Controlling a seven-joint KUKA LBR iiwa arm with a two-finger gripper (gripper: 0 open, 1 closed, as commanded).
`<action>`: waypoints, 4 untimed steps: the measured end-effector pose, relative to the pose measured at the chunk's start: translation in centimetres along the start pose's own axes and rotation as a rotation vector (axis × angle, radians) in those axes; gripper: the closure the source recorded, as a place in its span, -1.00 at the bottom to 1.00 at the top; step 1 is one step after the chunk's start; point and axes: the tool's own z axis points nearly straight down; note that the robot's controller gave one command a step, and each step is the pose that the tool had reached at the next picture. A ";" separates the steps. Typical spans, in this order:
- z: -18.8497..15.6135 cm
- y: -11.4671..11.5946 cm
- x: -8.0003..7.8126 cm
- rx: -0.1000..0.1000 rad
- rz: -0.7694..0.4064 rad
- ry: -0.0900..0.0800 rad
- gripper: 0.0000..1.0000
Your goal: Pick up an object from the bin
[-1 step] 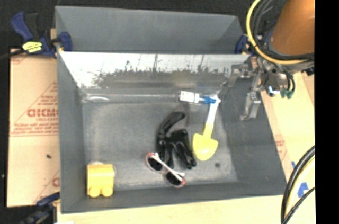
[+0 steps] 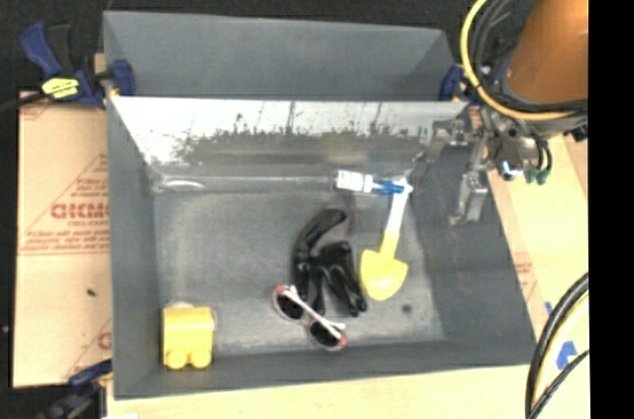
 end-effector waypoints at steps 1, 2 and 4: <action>0.1 0.0 0.0 0.000 -0.001 0.000 -1.00; 1.1 1.2 -1.1 -0.001 -0.216 0.002 -1.00; 5.7 5.9 -1.1 0.003 -0.306 -0.005 -1.00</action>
Offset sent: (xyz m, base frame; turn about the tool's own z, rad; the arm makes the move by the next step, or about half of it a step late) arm 0.0235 0.0192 0.0425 -0.3973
